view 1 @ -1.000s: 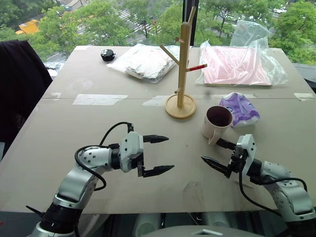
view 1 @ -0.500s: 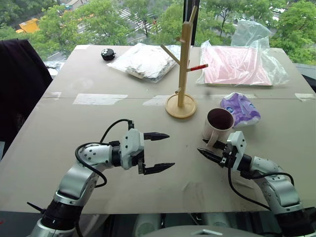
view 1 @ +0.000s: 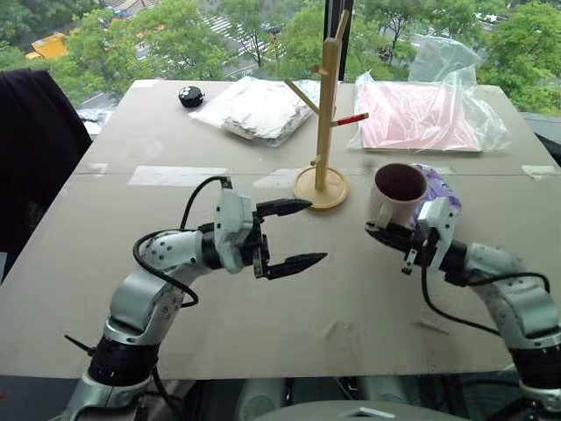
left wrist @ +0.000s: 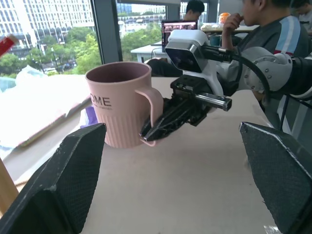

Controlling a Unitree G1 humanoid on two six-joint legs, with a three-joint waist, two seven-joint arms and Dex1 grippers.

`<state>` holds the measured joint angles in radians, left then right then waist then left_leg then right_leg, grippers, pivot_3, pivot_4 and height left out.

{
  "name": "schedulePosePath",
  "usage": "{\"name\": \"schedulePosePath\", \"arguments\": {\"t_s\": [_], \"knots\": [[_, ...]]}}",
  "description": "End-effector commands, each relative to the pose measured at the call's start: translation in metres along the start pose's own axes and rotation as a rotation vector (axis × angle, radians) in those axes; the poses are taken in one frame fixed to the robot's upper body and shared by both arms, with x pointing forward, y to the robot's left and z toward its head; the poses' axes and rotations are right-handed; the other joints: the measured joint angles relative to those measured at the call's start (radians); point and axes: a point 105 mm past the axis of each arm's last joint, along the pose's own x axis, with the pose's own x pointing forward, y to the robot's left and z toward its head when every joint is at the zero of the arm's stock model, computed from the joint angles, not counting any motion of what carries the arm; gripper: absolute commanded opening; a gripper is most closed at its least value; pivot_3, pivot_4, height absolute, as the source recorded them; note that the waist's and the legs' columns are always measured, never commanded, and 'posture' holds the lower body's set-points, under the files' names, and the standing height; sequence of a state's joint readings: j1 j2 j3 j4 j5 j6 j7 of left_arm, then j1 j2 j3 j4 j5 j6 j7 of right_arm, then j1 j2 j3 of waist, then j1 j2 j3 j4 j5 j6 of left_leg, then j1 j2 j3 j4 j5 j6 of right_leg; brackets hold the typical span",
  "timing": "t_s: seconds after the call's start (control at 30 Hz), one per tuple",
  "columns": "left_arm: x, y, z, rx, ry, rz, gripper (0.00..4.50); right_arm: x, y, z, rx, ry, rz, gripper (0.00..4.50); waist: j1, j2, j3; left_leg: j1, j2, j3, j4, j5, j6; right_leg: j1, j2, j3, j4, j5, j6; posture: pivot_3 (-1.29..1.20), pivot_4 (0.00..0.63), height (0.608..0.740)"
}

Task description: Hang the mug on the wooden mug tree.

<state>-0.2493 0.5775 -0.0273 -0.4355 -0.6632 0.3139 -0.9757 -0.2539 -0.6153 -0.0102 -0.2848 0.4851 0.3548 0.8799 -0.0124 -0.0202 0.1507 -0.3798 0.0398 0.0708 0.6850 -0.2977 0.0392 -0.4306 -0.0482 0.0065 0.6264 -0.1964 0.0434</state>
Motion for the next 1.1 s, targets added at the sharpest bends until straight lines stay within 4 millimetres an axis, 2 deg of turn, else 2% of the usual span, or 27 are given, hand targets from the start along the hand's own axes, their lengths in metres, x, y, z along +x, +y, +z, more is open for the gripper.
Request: {"name": "schedulePosePath", "arguments": {"t_s": [0.03, 0.17, 0.3, 0.43, 0.77, 0.97, 1.1], "knots": [[0.008, 0.006, 0.017, -0.007, -0.09, 0.04, 4.5, -0.008, -0.028, 0.022, -0.094, 0.014, 0.026, 0.11, 0.0, -0.001, 0.0, 0.0, 0.0, 0.0, 0.0, 0.0, 0.0, 0.0, 0.0, 0.0, 0.0, 0.0, 0.0, 0.0, 0.15, 0.74], [0.012, 0.008, 0.021, -0.032, -0.135, 0.082, 4.5, -0.006, -0.08, 0.033, -0.206, 0.109, 0.061, 0.11, -0.001, 0.0, 0.002, -0.001, 0.0, 0.002, 0.0, 0.0, 0.0, 0.0, 0.001, 0.0, 0.0, 0.0, 0.0, 0.0, 0.15, 0.74], [0.009, 0.008, 0.021, -0.035, -0.168, 0.166, 4.5, 0.009, -0.103, 0.044, -0.288, 0.154, 0.127, 0.11, -0.003, 0.0, 0.003, -0.001, 0.0, 0.002, -0.001, 0.0, 0.0, -0.001, 0.002, 0.0, -0.001, 0.002, 0.003, 0.0, 0.15, 0.74], [0.007, 0.011, 0.027, -0.009, -0.204, 0.247, 4.5, 0.029, -0.107, 0.06, -0.34, 0.143, 0.203, 0.11, -0.002, 0.0, 0.003, -0.003, 0.0, 0.001, -0.002, 0.0, -0.001, -0.002, 0.002, 0.0, -0.001, 0.002, 0.003, 0.0, 0.15, 0.74], [0.006, 0.006, 0.022, -0.002, -0.217, 0.315, 4.5, 0.055, -0.105, 0.087, -0.432, 0.102, 0.286, 0.11, 0.0, 0.001, 0.004, -0.004, -0.001, 0.002, -0.001, 0.001, -0.002, -0.003, 0.0, 0.0, -0.001, 0.003, 0.003, 0.0, 0.15, 0.74], [0.004, 0.007, 0.019, 0.0, -0.213, 0.322, 4.5, 0.064, -0.097, 0.089, -0.467, 0.113, 0.323, 0.11, -0.001, 0.001, 0.004, -0.004, 0.0, 0.001, -0.001, 0.001, -0.002, -0.003, 0.0, -0.001, 0.0, 0.003, 0.003, 0.0, 0.15, 0.74], [0.006, 0.009, 0.018, 0.0, -0.214, 0.312, 4.5, 0.071, -0.101, 0.089, -0.47, 0.157, 0.277, 0.11, -0.001, 0.002, 0.004, -0.004, 0.0, 0.002, -0.001, 0.001, -0.003, -0.003, 0.0, 0.0, 0.0, 0.003, 0.003, 0.0, 0.15, 0.74]]}}
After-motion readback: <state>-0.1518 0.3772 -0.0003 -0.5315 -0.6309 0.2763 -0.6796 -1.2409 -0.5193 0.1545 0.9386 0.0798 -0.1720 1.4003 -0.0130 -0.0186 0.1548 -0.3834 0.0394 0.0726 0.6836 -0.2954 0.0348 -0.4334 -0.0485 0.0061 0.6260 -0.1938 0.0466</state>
